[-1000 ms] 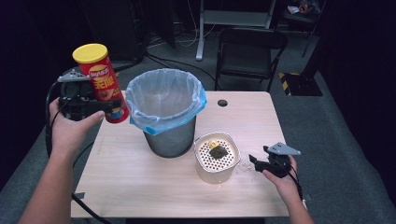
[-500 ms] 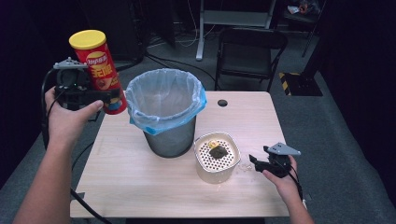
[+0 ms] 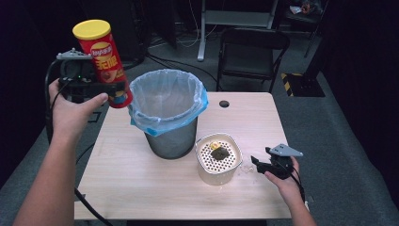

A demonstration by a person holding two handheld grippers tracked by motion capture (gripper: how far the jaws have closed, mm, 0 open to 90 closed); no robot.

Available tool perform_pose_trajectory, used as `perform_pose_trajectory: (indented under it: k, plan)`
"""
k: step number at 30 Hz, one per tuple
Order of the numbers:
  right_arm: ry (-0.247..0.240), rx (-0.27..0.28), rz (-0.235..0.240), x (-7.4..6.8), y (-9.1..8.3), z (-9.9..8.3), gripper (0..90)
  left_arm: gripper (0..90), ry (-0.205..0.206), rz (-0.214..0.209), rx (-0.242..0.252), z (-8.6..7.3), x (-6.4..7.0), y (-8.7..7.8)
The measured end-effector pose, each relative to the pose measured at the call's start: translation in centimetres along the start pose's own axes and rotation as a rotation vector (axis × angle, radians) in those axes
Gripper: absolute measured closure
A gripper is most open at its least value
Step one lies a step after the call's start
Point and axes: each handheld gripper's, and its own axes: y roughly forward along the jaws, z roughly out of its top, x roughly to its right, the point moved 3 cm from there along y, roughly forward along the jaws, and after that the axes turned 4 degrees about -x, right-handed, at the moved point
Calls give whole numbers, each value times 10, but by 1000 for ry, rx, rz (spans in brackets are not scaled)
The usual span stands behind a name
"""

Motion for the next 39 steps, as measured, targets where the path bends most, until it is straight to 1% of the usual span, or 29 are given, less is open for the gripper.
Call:
perform_pose_trajectory:
  k: [4,10,12,14,16,18,19,25,32,34,36,39]
  plan:
    - [6,-1,0,0,0,0,266,242,9,-31,0,7,9,11]
    - [7,-2,-3,1,1,-1,266,242,29,-65,-6,20,24,32]
    - [9,-4,-2,2,0,-1,265,242,36,-77,0,24,30,39]
    - [15,-1,0,2,1,-2,265,241,43,-80,12,27,36,45]
    - [7,-5,1,3,0,-2,266,241,47,-92,21,29,41,51]
    - [10,-3,1,3,0,-2,265,241,50,-108,27,30,45,57]
    - [8,-2,2,3,0,-2,265,241,50,-109,27,31,47,60]
    - [3,-10,4,2,1,-3,266,241,64,-108,-4,30,52,79]
    - [6,-10,3,2,2,-3,266,240,54,-125,-27,24,51,98]
    - [3,-10,3,2,2,-3,266,239,52,-134,-50,21,51,104]
    - [7,-7,2,2,2,-3,265,239,55,-133,-71,19,52,109]
    - [3,-10,5,1,3,-3,265,240,64,-138,-126,15,54,118]
